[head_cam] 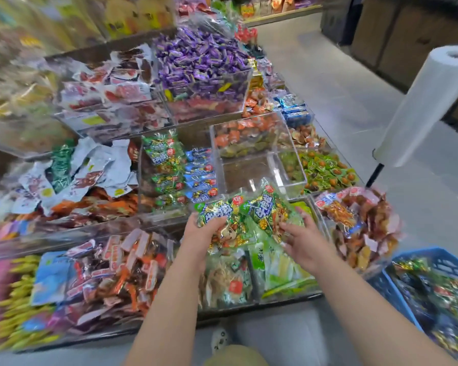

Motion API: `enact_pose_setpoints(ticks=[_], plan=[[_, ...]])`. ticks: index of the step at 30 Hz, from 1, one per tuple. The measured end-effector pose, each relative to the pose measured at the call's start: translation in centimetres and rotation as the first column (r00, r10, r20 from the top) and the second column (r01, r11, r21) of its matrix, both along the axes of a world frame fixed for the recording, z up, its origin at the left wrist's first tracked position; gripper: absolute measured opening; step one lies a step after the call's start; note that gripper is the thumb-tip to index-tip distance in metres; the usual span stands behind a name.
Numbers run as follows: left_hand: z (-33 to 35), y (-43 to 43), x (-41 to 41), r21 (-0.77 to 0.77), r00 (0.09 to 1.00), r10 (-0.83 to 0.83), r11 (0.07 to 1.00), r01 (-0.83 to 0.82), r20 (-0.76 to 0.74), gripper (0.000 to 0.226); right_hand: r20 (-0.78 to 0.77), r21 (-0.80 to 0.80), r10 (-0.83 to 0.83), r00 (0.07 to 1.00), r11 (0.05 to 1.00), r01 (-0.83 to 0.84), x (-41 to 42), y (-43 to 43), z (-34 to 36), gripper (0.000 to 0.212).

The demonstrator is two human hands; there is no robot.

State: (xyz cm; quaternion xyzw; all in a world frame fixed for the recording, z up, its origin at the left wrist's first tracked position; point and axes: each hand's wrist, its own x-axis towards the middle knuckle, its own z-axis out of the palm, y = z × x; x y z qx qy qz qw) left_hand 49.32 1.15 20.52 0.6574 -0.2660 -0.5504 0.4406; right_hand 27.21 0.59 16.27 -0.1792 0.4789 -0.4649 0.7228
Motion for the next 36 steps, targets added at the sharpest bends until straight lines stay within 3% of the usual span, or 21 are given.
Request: enact_pose_setpoints(ticks=[5, 9, 13, 16, 18, 20, 22, 26, 28, 30, 32, 36], plan=[[0.7, -2.7, 8.4, -0.039, 0.999, -0.029, 0.999, 0.03, 0.025, 0.102, -0.113, -0.103, 0.055, 0.992, 0.992, -0.067, 8.5, -2.9, 1.3, 0.059], [1.0, -5.1, 13.7, -0.067, 1.0, 0.001, 0.998, 0.001, 0.028, 0.1, -0.102, -0.105, -0.043, 0.994, 0.994, 0.033, 15.0, -5.6, 1.8, 0.031], [1.1, -7.0, 17.5, -0.05, 1.0, -0.001, 0.999, 0.001, 0.012, 0.102, -0.094, -0.113, -0.131, 0.987, 0.986, 0.12, 19.3, -8.0, 2.1, 0.033], [1.1, -8.4, 19.8, -0.029, 0.997, 0.065, 0.998, -0.064, 0.047, 0.099, -0.267, -0.124, 0.047, 0.962, 0.989, -0.083, 20.7, -9.0, 1.9, 0.04], [1.3, -9.4, 21.0, -0.021, 0.993, 0.093, 0.996, -0.091, 0.073, 0.095, -0.395, -0.076, 0.231, 0.889, 0.956, -0.282, 21.4, -9.7, 1.8, 0.05], [1.5, -10.2, 21.9, -0.023, 0.991, 0.101, 0.995, -0.099, 0.093, 0.091, -0.466, -0.054, 0.373, 0.803, 0.893, -0.447, 22.2, -10.4, 2.0, 0.037], [1.9, -10.9, 22.7, -0.028, 0.988, 0.122, 0.992, -0.12, 0.089, 0.092, -0.429, -0.072, 0.42, 0.8, 0.866, -0.494, 22.9, -11.5, 2.2, 0.027], [2.6, -12.3, 25.0, -0.064, 0.974, 0.217, 0.975, -0.213, 0.069, 0.097, -0.232, -0.145, 0.304, 0.924, 0.928, -0.342, 23.7, -15.0, 2.3, 0.026], [3.0, -12.9, 26.3, -0.076, 0.964, 0.256, 0.965, -0.251, 0.075, 0.095, -0.225, -0.149, 0.202, 0.953, 0.96, -0.238, 24.0, -17.2, 2.1, 0.025], [3.5, -13.5, 27.6, -0.081, 0.954, 0.292, 0.955, -0.286, 0.07, 0.095, -0.379, -0.15, 0.145, 0.914, 0.965, -0.216, 24.5, -19.5, 1.5, 0.029], [4.1, -14.2, 28.6, -0.083, 0.948, 0.307, 0.95, -0.301, 0.083, 0.103, -0.569, -0.156, 0.116, 0.814, 0.957, -0.246, 25.5, -21.6, 0.8, 0.032], [5.5, -15.4, 29.5, -0.096, 0.949, 0.311, 0.947, -0.306, 0.04, 0.118, -0.699, -0.186, 0.098, 0.708, 0.932, -0.312, 28.5, -24.7, -1.0, 0.027]])
